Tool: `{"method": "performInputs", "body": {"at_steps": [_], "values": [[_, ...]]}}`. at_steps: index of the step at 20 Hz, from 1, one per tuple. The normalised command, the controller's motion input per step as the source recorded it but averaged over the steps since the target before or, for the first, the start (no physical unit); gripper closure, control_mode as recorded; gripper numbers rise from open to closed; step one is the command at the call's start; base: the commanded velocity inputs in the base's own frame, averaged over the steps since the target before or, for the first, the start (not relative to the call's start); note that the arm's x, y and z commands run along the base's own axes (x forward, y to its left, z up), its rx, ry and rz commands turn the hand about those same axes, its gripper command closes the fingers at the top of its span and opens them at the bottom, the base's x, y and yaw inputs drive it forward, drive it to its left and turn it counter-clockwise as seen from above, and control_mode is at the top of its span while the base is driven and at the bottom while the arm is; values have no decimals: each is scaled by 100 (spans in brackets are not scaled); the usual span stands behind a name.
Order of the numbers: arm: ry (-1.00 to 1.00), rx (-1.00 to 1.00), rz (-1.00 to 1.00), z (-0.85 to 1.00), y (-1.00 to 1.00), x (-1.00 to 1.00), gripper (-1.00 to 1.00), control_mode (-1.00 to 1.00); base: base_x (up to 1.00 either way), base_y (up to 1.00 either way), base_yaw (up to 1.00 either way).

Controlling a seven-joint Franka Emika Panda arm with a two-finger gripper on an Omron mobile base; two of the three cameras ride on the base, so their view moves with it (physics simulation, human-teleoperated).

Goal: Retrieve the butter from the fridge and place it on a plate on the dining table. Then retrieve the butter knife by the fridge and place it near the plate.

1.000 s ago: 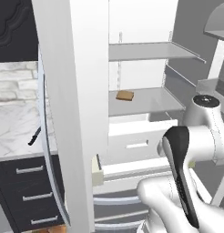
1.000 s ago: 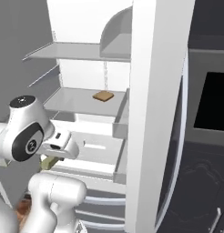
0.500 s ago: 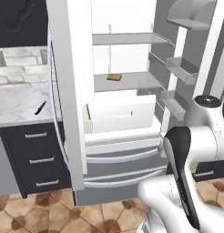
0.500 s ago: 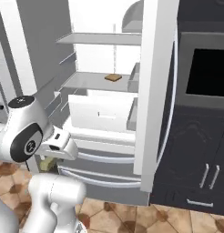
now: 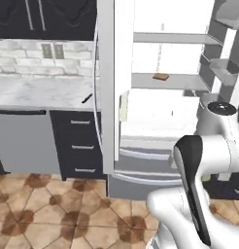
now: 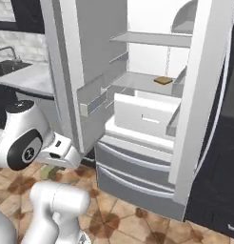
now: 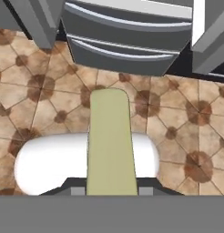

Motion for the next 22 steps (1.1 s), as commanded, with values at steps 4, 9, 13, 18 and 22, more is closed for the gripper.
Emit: {"method": "performInputs", "body": {"at_steps": [4,9,13,18,22], "values": [[0,0,0,0,0,0,100,100,-25,6,91],[0,0,0,0,0,0,100,100,-33,0,94],[0,0,0,0,0,0,100,100,-22,0,100],[0,0,0,0,0,0,100,100,-30,-5,95],[0,0,0,0,0,0,100,100,-38,-16,98]]}}
